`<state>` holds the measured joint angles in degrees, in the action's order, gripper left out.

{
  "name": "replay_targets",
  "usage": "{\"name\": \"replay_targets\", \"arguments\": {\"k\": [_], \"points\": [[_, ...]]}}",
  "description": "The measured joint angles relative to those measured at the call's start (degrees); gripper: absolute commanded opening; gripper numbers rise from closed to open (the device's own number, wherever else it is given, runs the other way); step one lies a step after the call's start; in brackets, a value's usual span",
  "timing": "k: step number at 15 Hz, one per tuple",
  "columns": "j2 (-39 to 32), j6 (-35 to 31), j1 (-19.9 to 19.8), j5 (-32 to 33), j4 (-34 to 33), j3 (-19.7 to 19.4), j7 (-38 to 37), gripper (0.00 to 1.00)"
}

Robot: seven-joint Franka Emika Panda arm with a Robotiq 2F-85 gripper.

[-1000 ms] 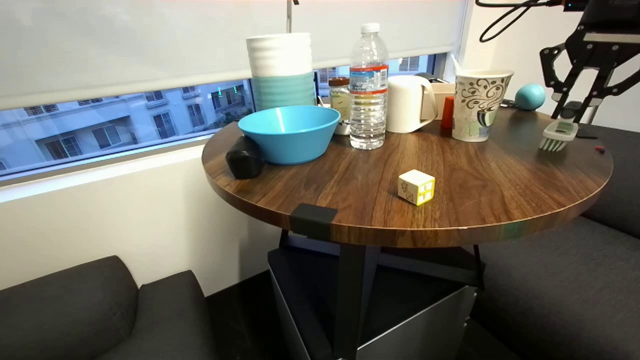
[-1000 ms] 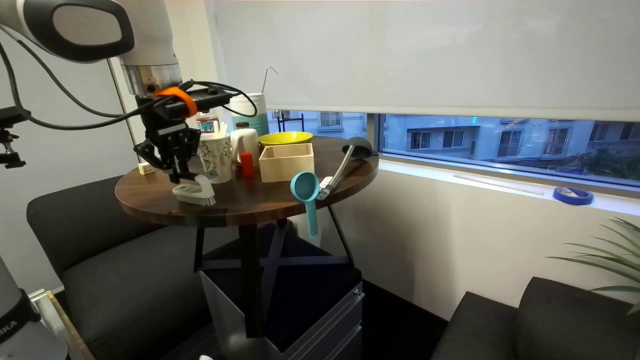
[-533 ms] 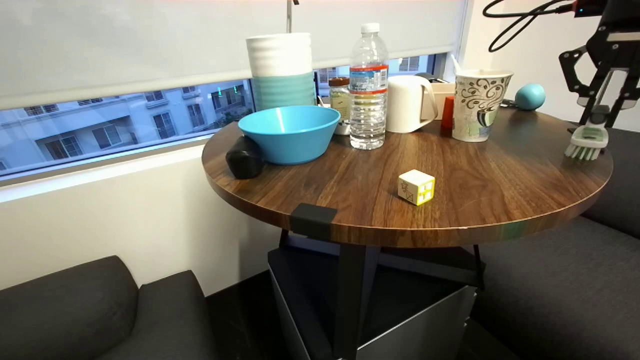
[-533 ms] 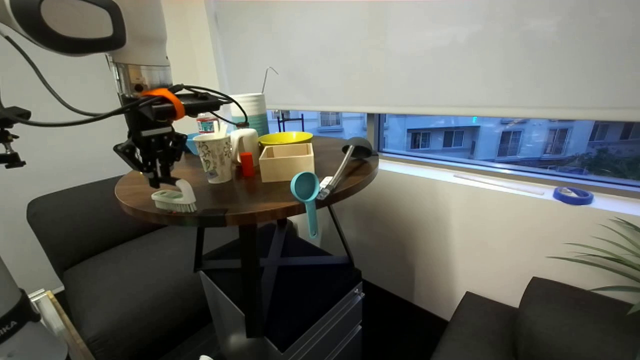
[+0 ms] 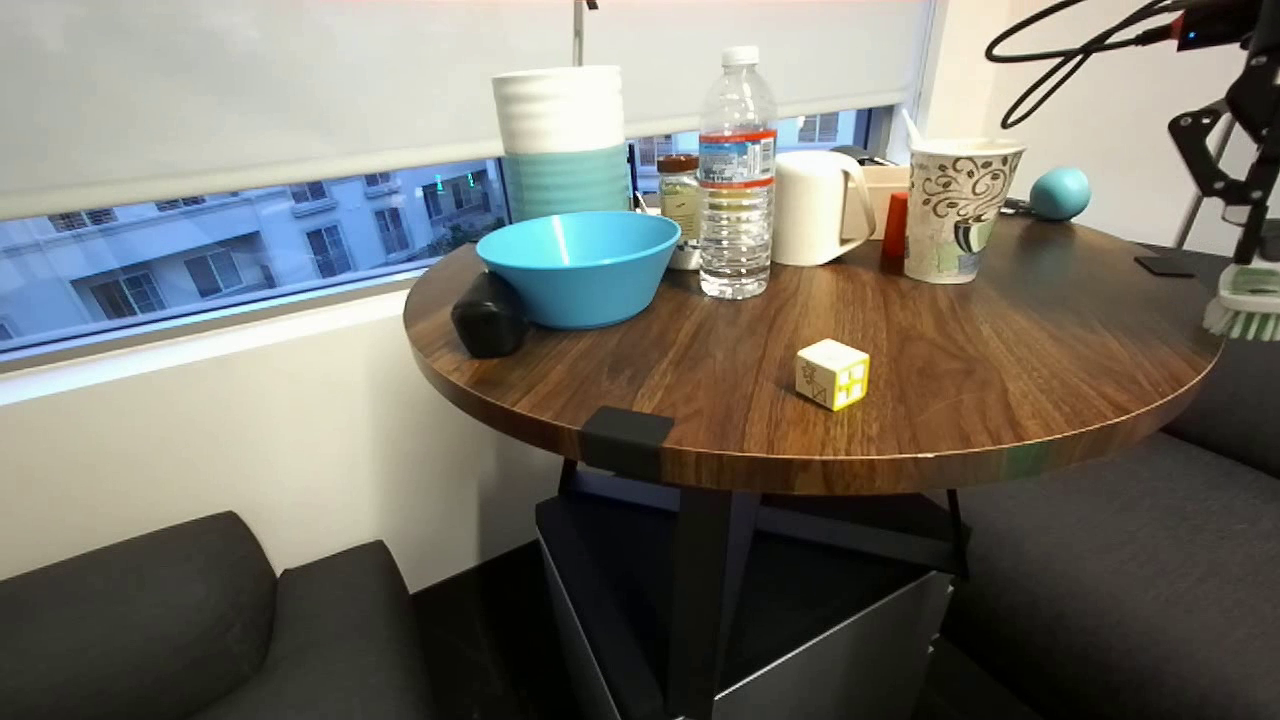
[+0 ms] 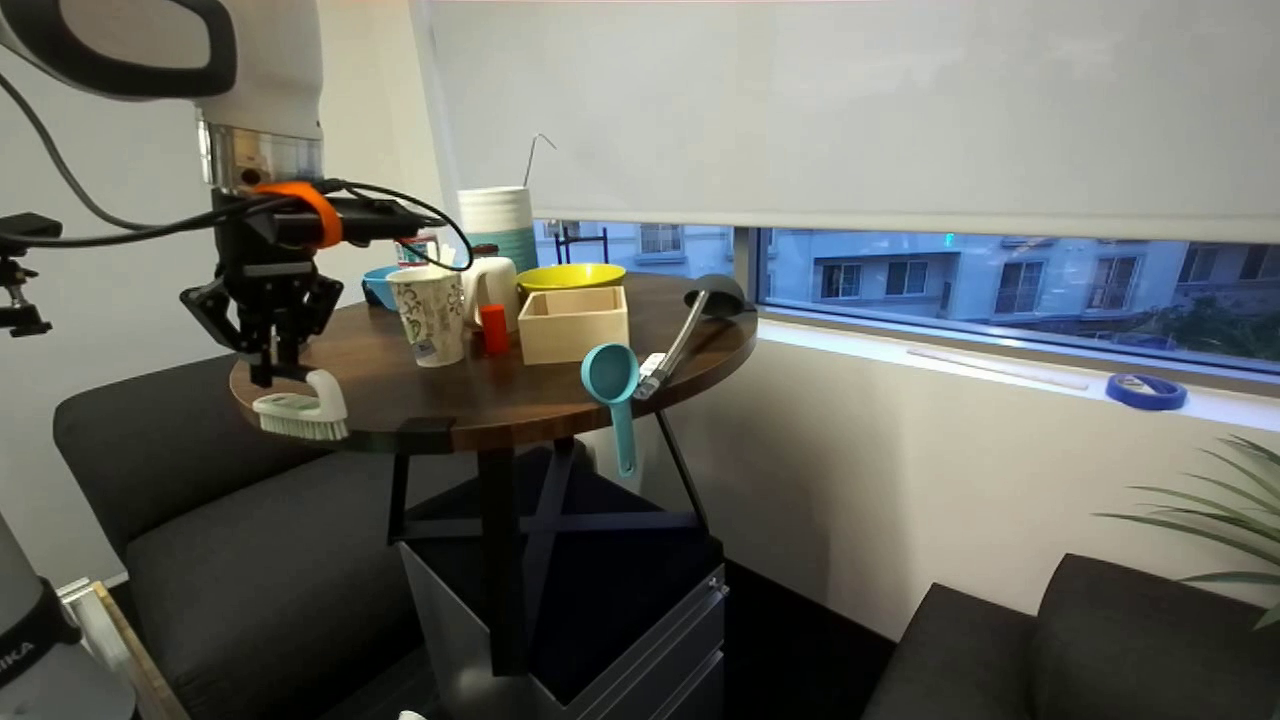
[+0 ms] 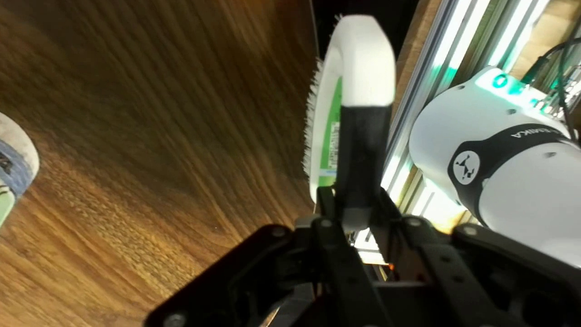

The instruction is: Pick up the brush and sweep the small blue and orange things off of the table

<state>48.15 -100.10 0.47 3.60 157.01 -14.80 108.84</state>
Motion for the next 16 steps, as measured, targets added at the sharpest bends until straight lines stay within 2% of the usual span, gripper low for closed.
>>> {"name": "replay_targets", "arguments": {"k": [7, 12, 16], "points": [[0.25, 6.04, 0.01, 0.0, 0.41, -0.19, 0.08, 0.06], [1.88, 4.39, 0.75, 0.02, 0.0, 0.7, 0.08, 0.06], [4.35, 0.45, 1.81, 0.02, -0.79, 1.75, 0.08, 0.06]]}}
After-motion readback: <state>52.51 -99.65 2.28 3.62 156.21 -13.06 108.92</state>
